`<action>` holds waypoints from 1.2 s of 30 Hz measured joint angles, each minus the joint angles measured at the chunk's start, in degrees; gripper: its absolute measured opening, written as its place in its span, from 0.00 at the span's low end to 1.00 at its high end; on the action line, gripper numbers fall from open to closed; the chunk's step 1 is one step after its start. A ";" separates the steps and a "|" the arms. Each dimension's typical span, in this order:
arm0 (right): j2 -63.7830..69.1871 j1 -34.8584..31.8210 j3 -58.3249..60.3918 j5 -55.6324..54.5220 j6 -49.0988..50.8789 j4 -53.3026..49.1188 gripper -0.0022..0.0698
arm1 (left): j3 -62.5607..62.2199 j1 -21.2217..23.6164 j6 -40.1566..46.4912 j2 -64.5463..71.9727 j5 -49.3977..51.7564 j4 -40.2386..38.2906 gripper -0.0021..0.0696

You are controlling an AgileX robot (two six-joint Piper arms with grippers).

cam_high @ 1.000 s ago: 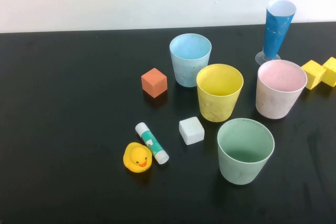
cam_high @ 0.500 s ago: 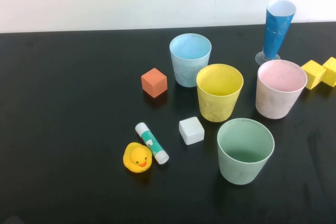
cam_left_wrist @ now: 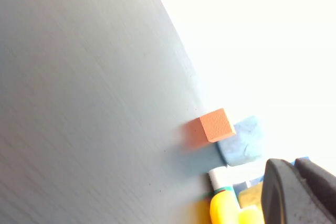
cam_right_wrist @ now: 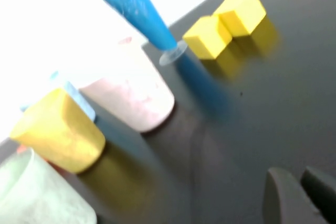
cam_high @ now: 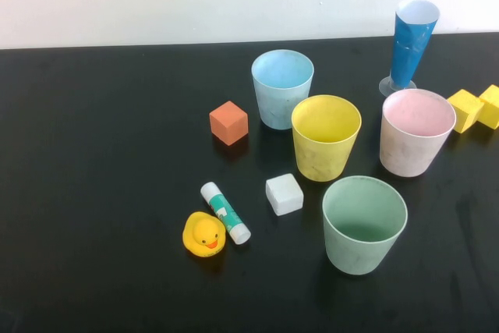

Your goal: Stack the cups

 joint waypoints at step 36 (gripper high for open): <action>0.42 0.00 -16.90 13.48 -26.43 -4.44 0.12 | -34.69 -5.66 28.96 23.47 21.87 31.66 0.03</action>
